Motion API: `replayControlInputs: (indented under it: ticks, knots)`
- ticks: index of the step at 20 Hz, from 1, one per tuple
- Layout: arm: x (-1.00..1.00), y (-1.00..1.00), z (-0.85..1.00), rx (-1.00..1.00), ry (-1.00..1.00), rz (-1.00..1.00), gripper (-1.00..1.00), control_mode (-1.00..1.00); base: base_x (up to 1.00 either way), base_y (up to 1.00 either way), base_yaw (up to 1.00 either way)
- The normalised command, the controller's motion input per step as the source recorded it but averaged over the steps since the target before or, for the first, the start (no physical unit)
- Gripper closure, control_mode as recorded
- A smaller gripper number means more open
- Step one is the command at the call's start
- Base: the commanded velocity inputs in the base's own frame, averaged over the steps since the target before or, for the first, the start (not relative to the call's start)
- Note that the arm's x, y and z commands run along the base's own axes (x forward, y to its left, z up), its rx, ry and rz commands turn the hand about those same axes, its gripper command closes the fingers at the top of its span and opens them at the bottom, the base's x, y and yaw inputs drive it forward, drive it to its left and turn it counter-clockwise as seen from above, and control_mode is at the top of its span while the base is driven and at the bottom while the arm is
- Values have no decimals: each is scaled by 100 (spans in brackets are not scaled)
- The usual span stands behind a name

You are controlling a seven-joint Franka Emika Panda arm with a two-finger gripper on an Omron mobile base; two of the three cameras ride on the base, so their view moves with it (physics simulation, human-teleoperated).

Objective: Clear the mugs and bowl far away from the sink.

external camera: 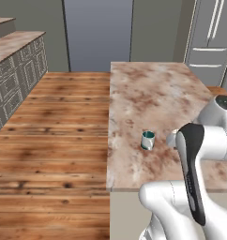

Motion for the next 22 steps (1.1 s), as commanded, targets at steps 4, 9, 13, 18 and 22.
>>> replayControlInputs:
  ticks: [4,9,13,18,22]
  knots:
    - [-2,0,76,-6,2,0,-100,-100,0,0,0]
    - [-20,0,47,-3,0,0,-100,-100,0,0,0]
    - [-20,1,4,0,-2,0,-100,-100,0,0,0]
    - [-39,5,0,0,0,0,-100,-100,0,0,0]
    - [-2,35,0,0,-4,6,-100,-100,0,0,0]
